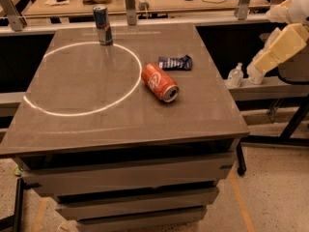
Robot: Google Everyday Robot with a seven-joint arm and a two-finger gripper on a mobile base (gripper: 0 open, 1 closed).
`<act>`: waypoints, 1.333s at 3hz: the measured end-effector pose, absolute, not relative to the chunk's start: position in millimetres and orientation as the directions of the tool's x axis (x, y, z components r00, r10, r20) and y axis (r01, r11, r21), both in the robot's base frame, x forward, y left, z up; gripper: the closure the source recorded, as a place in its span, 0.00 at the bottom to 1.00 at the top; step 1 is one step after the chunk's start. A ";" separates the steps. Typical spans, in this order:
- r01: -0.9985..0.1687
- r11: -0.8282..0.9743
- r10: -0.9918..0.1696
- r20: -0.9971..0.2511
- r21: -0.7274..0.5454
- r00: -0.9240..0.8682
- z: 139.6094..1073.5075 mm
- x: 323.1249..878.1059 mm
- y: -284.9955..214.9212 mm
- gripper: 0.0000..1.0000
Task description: Move rxbar blueberry near redbull can
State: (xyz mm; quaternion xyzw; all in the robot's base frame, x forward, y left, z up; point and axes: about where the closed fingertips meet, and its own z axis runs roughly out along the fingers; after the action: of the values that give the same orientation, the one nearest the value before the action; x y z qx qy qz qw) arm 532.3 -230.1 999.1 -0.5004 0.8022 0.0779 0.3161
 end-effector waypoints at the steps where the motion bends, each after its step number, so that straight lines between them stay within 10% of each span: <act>1: -0.858 0.497 -0.704 -0.637 -0.128 -0.313 986.8 580.4 -224.1 0.00; 4: -0.858 0.513 -0.677 -0.633 -0.039 -0.376 952.6 628.8 -203.0 0.00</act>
Offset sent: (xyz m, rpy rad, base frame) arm 0.1341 0.0345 -0.0566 0.1255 0.1773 -0.0349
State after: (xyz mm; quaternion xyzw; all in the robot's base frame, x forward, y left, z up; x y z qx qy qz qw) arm 628.8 -203.0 952.6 -0.4703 0.8157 0.1502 0.3016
